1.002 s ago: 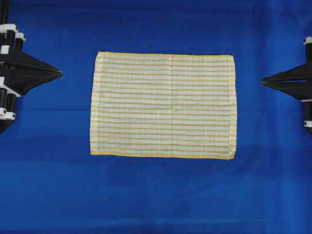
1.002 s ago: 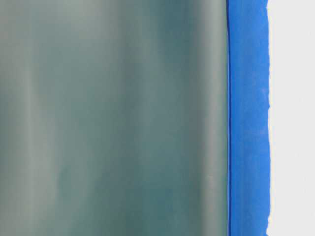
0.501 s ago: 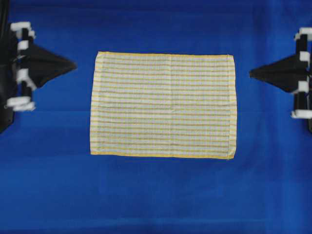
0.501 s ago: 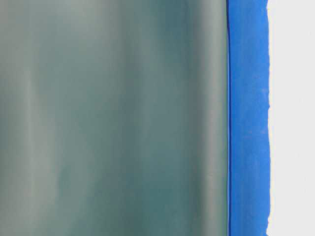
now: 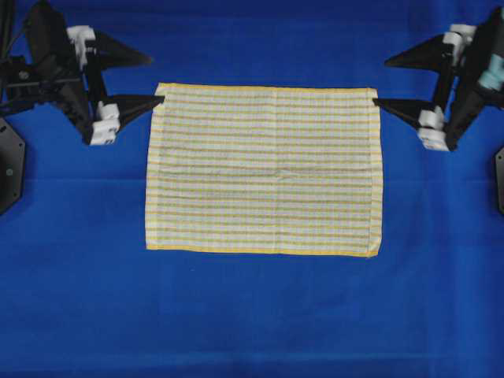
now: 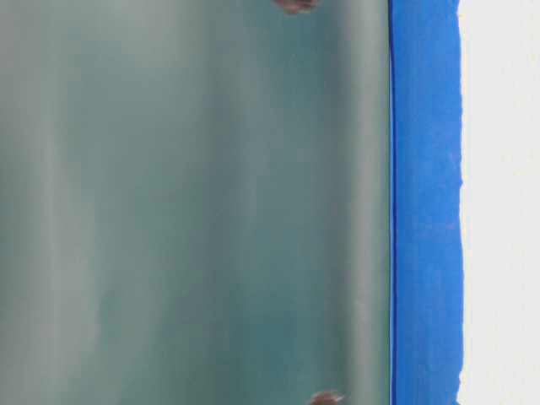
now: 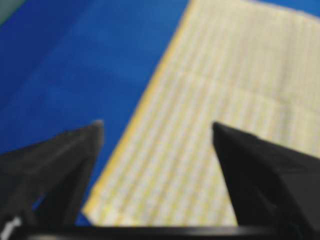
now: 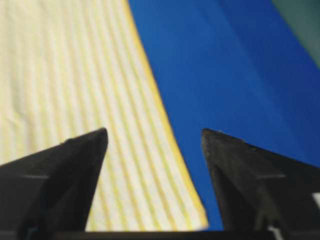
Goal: Fold the yellow towel.
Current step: 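Move both grippers to the towel's top corners and pinch them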
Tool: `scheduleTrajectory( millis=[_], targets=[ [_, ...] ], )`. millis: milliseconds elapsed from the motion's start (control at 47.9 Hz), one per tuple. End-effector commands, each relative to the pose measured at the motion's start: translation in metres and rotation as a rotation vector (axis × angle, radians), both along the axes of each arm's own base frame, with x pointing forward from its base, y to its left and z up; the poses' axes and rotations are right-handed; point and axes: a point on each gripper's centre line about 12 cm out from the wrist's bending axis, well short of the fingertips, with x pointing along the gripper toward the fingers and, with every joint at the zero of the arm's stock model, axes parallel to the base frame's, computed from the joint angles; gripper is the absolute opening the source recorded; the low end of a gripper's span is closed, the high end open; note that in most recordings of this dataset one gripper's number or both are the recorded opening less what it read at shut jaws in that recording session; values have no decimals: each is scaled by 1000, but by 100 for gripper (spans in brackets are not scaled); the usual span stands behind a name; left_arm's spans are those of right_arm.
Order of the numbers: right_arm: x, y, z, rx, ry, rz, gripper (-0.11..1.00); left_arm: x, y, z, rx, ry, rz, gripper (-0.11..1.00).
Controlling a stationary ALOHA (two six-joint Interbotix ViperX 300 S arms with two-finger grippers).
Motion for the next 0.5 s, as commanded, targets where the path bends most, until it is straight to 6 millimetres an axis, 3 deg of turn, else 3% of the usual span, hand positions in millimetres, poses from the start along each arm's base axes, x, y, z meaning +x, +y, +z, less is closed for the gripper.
scheduleTrajectory(
  millis=[0, 84, 480],
  targets=[
    [2, -13, -15, 18, 42, -47, 70, 2, 10, -11, -4, 12, 35, 83],
    [4, -22, -33, 33, 85, -79, 64, 2, 17, -28, -19, 54, 60, 78],
    [12, -38, -87, 74, 202, -121, 65, 5, 35, -85, -70, 189, 117, 78]
  ],
)
